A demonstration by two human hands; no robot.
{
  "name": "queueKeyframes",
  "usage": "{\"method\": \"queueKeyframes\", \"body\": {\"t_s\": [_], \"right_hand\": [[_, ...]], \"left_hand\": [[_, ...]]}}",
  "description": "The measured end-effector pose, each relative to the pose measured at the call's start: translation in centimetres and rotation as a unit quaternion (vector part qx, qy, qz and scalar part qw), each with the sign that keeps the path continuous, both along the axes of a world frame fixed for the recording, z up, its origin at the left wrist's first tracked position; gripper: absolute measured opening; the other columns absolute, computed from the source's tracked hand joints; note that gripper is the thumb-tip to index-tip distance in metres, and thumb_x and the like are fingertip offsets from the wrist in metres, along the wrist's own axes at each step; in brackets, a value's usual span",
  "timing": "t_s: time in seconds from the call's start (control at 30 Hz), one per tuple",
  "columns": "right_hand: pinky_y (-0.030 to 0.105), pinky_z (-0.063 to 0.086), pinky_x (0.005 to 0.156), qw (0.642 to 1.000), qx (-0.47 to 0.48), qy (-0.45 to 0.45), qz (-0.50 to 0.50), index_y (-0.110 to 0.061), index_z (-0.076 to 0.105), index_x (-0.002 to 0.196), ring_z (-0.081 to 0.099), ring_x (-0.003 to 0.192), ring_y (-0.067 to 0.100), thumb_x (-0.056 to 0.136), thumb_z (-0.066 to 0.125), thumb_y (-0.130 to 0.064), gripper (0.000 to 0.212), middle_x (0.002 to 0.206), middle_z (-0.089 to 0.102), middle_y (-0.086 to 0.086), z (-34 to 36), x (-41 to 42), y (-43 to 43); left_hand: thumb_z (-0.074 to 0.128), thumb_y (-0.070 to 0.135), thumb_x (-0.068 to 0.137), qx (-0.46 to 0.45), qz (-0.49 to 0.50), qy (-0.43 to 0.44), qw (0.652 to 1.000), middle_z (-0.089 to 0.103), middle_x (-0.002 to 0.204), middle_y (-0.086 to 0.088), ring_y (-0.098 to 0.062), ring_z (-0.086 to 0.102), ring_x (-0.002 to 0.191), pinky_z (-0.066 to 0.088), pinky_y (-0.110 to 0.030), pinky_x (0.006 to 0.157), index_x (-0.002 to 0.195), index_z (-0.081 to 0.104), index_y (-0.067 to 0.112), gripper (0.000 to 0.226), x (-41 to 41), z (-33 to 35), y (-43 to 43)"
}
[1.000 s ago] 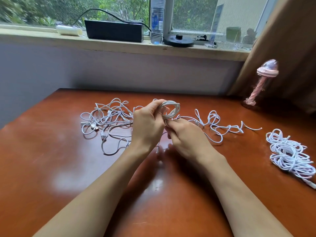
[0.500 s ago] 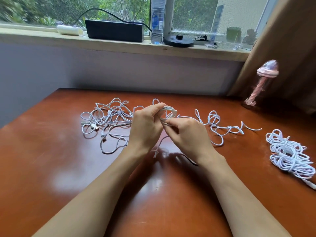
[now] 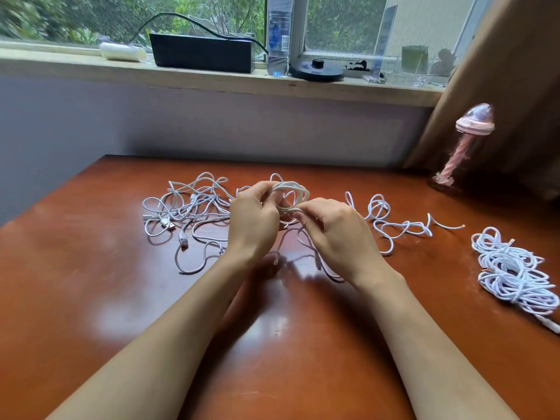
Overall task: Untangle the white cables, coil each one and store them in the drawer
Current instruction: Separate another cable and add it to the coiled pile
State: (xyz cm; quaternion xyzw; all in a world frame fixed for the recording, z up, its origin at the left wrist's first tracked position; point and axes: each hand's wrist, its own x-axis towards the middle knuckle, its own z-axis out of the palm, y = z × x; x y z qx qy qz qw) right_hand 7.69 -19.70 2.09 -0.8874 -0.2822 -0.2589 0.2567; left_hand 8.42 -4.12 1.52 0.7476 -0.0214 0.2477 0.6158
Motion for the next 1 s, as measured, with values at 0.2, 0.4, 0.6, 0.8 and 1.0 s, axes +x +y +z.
{"method": "queueKeyframes", "body": {"t_s": [0.2,0.4,0.6,0.8,1.0], "right_hand": [[0.046,0.053,0.078,1.0,-0.012,0.007,0.006,-0.019,0.074,0.105,0.064,0.09,0.03,0.098,0.053,-0.033,0.026,0.096,0.073,0.001,-0.2,0.3,-0.3],[0.045,0.053,0.085,0.999,-0.026,0.02,0.014,-0.018,0.072,0.107,0.065,0.102,0.027,0.1,0.052,-0.031,0.025,0.113,0.07,-0.003,-0.6,0.6,-0.1],[0.047,0.054,0.084,0.999,-0.05,0.019,-0.006,-0.015,0.07,0.108,0.065,0.102,0.03,0.101,0.044,-0.034,0.034,0.117,0.069,-0.002,-0.7,0.5,0.1],[0.048,0.053,0.075,0.998,-0.05,0.033,-0.027,-0.018,0.069,0.108,0.065,0.097,0.036,0.098,0.037,-0.038,0.039,0.103,0.07,0.003,-0.4,0.3,-0.1],[0.048,0.054,0.076,0.999,-0.037,0.035,-0.015,-0.016,0.073,0.113,0.066,0.095,0.037,0.098,0.042,-0.036,0.039,0.099,0.071,0.007,-0.8,0.7,-0.3]], "left_hand": [[0.054,0.007,0.102,-0.052,-0.014,0.025,0.998,0.07,0.071,0.002,-0.02,0.071,0.067,0.063,-0.047,0.067,0.094,0.073,0.014,0.021,-0.4,0.7,-0.3],[0.052,0.006,0.103,-0.09,-0.019,0.028,0.995,0.071,0.076,-0.004,-0.016,0.071,0.066,0.06,-0.032,0.059,0.087,0.071,0.017,0.027,-0.8,1.0,-0.6],[0.052,0.006,0.102,-0.093,0.012,0.02,0.995,0.072,0.079,-0.008,-0.032,0.074,0.075,0.063,-0.046,0.066,0.084,0.072,0.022,0.031,-0.6,0.7,-0.5],[0.052,0.007,0.103,-0.14,0.014,0.054,0.989,0.069,0.072,-0.003,-0.02,0.07,0.062,0.063,-0.039,0.063,0.086,0.07,0.016,0.026,-0.7,1.1,-0.5],[0.05,0.011,0.106,-0.223,-0.047,0.107,0.968,0.069,0.07,0.002,-0.021,0.072,0.066,0.061,-0.034,0.061,0.094,0.068,0.012,0.021,-1.0,1.4,-0.8]]}}
